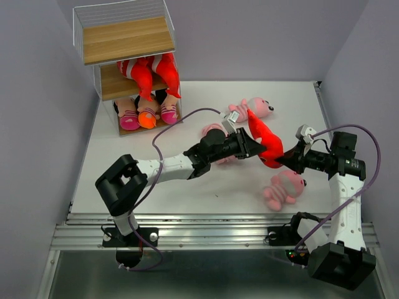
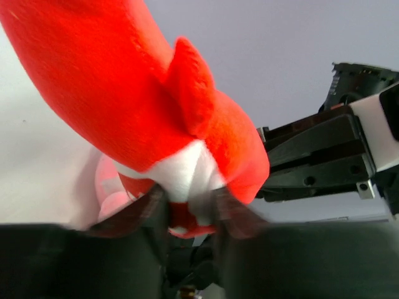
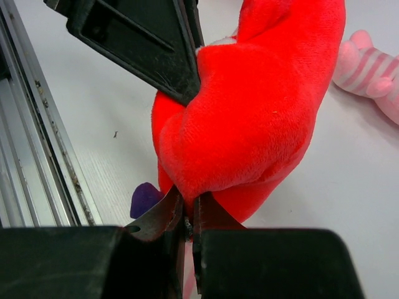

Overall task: Place and organize the stuffed toys onto the shelf
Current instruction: Pass the stuffed toy from the right arm to the left

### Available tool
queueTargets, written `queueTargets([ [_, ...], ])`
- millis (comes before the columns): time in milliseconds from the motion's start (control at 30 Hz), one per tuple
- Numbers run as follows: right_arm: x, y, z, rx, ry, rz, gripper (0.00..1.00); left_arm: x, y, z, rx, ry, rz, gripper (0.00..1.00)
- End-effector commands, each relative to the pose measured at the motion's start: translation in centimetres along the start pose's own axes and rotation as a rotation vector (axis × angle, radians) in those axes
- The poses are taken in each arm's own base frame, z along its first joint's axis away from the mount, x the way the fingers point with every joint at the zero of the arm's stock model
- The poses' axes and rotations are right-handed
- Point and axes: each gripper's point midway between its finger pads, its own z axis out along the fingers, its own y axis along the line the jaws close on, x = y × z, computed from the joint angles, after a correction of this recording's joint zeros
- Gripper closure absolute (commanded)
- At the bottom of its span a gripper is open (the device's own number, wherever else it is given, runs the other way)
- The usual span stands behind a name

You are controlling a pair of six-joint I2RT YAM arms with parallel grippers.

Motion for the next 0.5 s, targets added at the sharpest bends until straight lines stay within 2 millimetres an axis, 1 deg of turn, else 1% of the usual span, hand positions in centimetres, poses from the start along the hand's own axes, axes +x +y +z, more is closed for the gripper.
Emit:
queueTargets([
  [0, -0.4, 2.0, 0.2, -0.069, -0.041, -0.035, 0.94, -1.3, -4.0, 0.4, 0.111, -0.029, 0.087, 0.83],
  [33, -0.4, 2.1, 0.2, -0.071, -0.040, -0.031, 0.94, -1.5, -4.2, 0.4, 0.116, -0.033, 0.101, 0.90],
  [67, -0.3, 2.0, 0.2, -0.071, -0.038, -0.031, 0.92, -1.6, -4.3, 0.2, 0.119, -0.036, 0.117, 0.97],
  [100, -0.3, 2.0, 0.2, -0.070, -0.037, -0.030, 0.89, -1.5, -4.2, 0.1, 0.119, -0.034, 0.137, 1.00],
  [133, -0.3, 1.9, 0.2, -0.069, -0.034, -0.028, 0.84, -1.7, -4.4, -0.2, 0.120, -0.040, 0.183, 1.00],
  [167, -0.3, 1.9, 0.2, -0.067, -0.033, -0.027, 0.79, -1.6, -4.0, -0.2, 0.114, -0.040, 0.213, 1.00],
  [233, -0.5, 1.6, 0.1, -0.057, -0.026, 0.003, 0.59, -1.7, -3.6, -0.9, 0.081, -0.049, 0.290, 1.00],
  [267, -0.6, 1.3, 0.2, -0.051, -0.023, 0.013, 0.37, -1.7, -2.7, -1.5, 0.026, -0.057, 0.384, 1.00],
  [333, -1.0, 0.8, 0.0, -0.035, -0.010, 0.027, 0.19, -1.9, -1.6, -2.3, -0.037, -0.065, 0.497, 1.00],
  [367, -1.1, 0.7, -0.1, -0.034, -0.003, 0.057, 0.07, -2.3, -0.5, -3.4, -0.101, -0.077, 0.608, 1.00],
  [400, -1.4, 0.6, -0.1, -0.028, -0.001, 0.066, 0.01, -2.2, -0.3, -3.9, -0.122, -0.080, 0.662, 1.00],
  [433, -2.2, 0.3, -0.3, -0.019, -0.002, 0.061, 0.00, -2.1, 0.2, -4.5, -0.145, -0.079, 0.719, 1.00],
  [467, -2.7, 0.2, -0.4, -0.017, -0.006, 0.071, 0.00, -3.3, 0.2, -5.5, -0.191, -0.119, 0.832, 1.00],
])
